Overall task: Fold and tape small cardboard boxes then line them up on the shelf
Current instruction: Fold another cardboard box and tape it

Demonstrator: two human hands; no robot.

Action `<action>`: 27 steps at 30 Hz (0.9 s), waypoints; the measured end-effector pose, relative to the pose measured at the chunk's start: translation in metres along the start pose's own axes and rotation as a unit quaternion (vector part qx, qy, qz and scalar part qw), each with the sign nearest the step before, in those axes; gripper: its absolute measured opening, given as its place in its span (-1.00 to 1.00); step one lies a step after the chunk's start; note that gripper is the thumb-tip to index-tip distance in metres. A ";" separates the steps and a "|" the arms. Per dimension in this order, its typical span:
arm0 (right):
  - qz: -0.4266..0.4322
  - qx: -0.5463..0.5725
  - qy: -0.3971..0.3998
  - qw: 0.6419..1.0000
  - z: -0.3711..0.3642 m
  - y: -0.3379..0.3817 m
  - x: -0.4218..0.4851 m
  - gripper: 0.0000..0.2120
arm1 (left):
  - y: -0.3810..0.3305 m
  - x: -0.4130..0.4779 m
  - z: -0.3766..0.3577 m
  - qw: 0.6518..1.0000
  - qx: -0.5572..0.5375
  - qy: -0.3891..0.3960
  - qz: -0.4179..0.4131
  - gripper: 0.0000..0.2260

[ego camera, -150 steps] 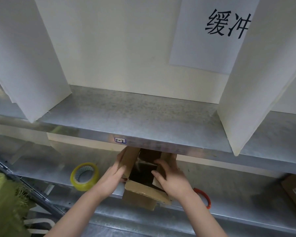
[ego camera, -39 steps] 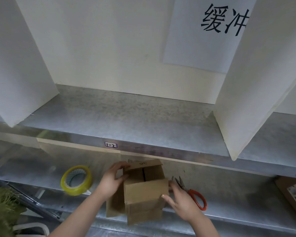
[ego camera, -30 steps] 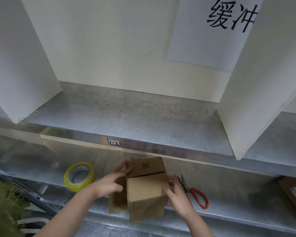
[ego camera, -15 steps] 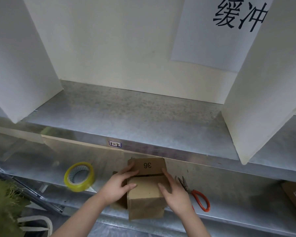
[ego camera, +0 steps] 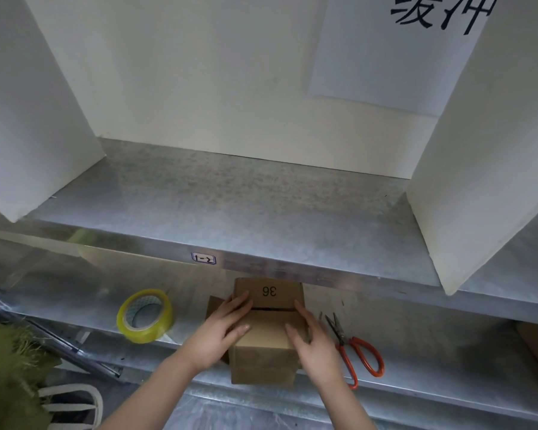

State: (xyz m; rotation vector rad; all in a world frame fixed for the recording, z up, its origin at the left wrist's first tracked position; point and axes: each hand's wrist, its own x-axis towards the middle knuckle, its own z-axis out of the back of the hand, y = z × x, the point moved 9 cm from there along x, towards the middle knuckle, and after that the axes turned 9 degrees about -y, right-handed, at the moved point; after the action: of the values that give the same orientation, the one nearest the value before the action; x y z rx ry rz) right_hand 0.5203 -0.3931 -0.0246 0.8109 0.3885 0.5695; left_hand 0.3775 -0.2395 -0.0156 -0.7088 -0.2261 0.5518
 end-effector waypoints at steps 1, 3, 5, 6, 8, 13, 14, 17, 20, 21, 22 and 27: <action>0.003 -0.005 0.006 1.000 -0.001 0.000 0.000 -0.52 | -0.001 0.001 0.001 1.000 0.030 0.004 -0.007 -0.53; 0.013 -0.023 0.017 1.000 -0.005 -0.001 -0.003 -0.45 | -0.004 0.000 0.003 0.989 0.142 0.001 -0.027 -0.52; 0.019 -0.043 0.027 0.999 -0.009 -0.003 -0.008 -0.41 | -0.014 -0.002 0.003 0.973 0.226 -0.014 -0.049 -0.47; 0.019 -0.050 0.029 0.998 -0.010 -0.005 -0.010 -0.40 | -0.018 -0.003 -0.001 0.973 0.226 -0.012 -0.054 -0.43; 0.009 -0.057 0.029 0.998 -0.013 -0.006 -0.012 -0.40 | -0.019 -0.007 -0.012 0.977 0.210 0.012 -0.036 -0.35; -0.003 -0.050 0.032 0.998 -0.014 -0.007 -0.010 -0.40 | -0.016 -0.007 -0.014 0.966 0.256 0.011 -0.044 -0.34; 0.001 -0.044 0.036 0.998 -0.014 -0.006 -0.011 -0.41 | -0.015 -0.007 -0.014 0.966 0.254 0.011 -0.043 -0.33; 0.004 -0.076 0.041 0.996 -0.013 -0.001 -0.012 -0.43 | -0.009 -0.005 -0.012 0.967 0.250 0.020 -0.038 -0.32; 0.066 -0.255 -0.013 0.965 0.003 0.009 -0.008 -0.30 | -0.013 -0.005 -0.010 0.967 0.253 0.025 -0.037 -0.30; 0.102 -0.280 -0.028 0.954 0.006 0.017 -0.006 -0.26 | -0.014 -0.005 -0.010 0.964 0.263 0.027 -0.037 -0.30; 0.139 -0.286 -0.032 0.947 0.006 0.027 -0.004 -0.25 | -0.016 -0.005 -0.009 0.960 0.277 0.031 -0.038 -0.30; 0.216 -0.293 0.050 0.930 -0.024 0.045 0.001 -0.33 | -0.040 -0.015 0.001 0.941 0.334 -0.011 -0.046 -0.31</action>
State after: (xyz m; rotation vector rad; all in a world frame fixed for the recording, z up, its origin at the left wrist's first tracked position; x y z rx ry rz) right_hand 0.4938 -0.3539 -0.0054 0.2806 0.1107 1.0798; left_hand 0.3811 -0.2719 0.0115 -0.0303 -0.0803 0.5039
